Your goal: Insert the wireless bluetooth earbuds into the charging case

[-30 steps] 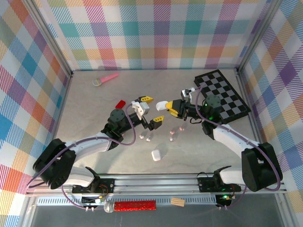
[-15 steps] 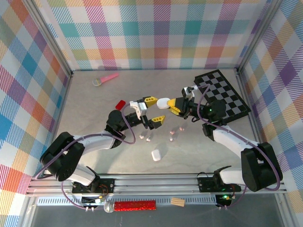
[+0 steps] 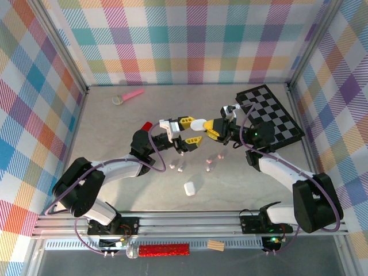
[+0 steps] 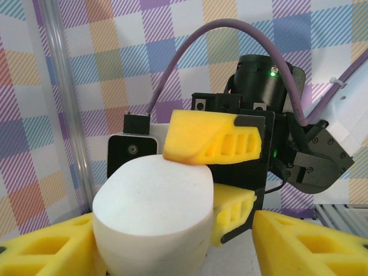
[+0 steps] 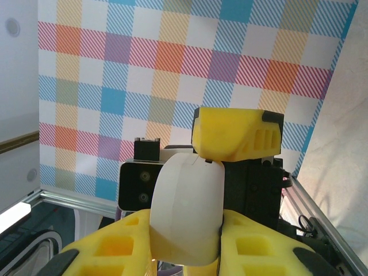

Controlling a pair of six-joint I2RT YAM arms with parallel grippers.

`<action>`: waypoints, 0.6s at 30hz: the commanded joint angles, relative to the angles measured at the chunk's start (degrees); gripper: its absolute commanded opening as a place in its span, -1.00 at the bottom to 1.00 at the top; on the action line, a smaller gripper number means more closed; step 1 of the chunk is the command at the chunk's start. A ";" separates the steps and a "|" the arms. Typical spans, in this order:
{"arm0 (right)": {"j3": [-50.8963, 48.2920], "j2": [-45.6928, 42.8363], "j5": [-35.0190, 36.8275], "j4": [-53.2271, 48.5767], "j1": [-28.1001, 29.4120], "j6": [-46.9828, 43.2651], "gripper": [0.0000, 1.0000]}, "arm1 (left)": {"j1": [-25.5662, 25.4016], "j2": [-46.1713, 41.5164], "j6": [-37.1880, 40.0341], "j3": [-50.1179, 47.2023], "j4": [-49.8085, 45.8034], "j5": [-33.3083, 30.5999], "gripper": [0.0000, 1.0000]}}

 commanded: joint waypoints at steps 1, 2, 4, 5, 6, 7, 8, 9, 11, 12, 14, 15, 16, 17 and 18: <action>0.02 -1.15 -0.29 1.69 -0.22 -0.45 -0.69 | 0.38 0.53 0.20 1.17 3.17 2.63 0.22; 0.11 -1.39 -0.44 1.17 -0.21 -0.89 -0.69 | 0.35 0.57 0.20 1.19 3.16 2.48 0.20; 0.22 -1.88 -0.44 -0.53 -0.26 -2.03 -0.69 | 0.35 0.67 0.05 1.30 3.15 2.45 0.16; 0.27 -2.06 -0.62 -1.24 -0.22 -2.47 -0.69 | 0.36 0.75 -0.13 1.43 3.10 2.45 0.13; 0.29 -2.08 -0.63 -1.50 -0.21 -2.66 -0.70 | 0.34 0.75 -0.20 1.50 3.12 2.48 0.11; 0.27 -2.08 -0.62 -1.53 -0.24 -2.75 -0.70 | 0.35 0.84 -0.31 1.60 3.13 2.54 0.08; 0.21 -2.08 -0.68 -1.60 -0.24 -2.71 -0.70 | 0.34 0.84 -0.34 1.60 3.12 2.54 0.06; 0.19 -2.08 -0.59 -1.59 -0.21 -2.70 -0.70 | 0.41 0.94 -0.42 1.68 3.11 2.63 0.04; 0.19 -2.07 -0.55 -1.58 -0.21 -2.71 -0.70 | 0.34 0.93 -0.50 1.69 3.16 2.69 -0.02; 0.17 -2.08 -0.53 -1.63 -0.21 -2.75 -0.70 | 0.38 0.93 -0.50 1.69 3.17 2.71 -0.06; 0.09 -1.99 -0.56 -1.74 -0.21 -2.82 -0.70 | 0.38 0.93 -0.59 1.69 3.16 2.72 -0.09; -0.02 -1.99 -0.53 -2.08 -0.23 -2.89 -0.70 | 0.39 0.85 -0.74 1.69 3.10 2.77 -0.09; -0.03 -2.06 -0.64 -2.36 -0.24 -3.08 -0.70 | 0.37 0.84 -0.83 1.69 3.16 2.81 -0.09; 0.03 -2.08 -0.71 -2.92 -0.26 -3.39 -0.70 | 0.39 0.84 -0.89 1.77 3.15 2.89 -0.09; -0.06 -2.15 -0.71 -3.64 -0.27 -3.81 -0.70 | 0.35 0.84 -0.96 1.78 3.16 2.96 -0.10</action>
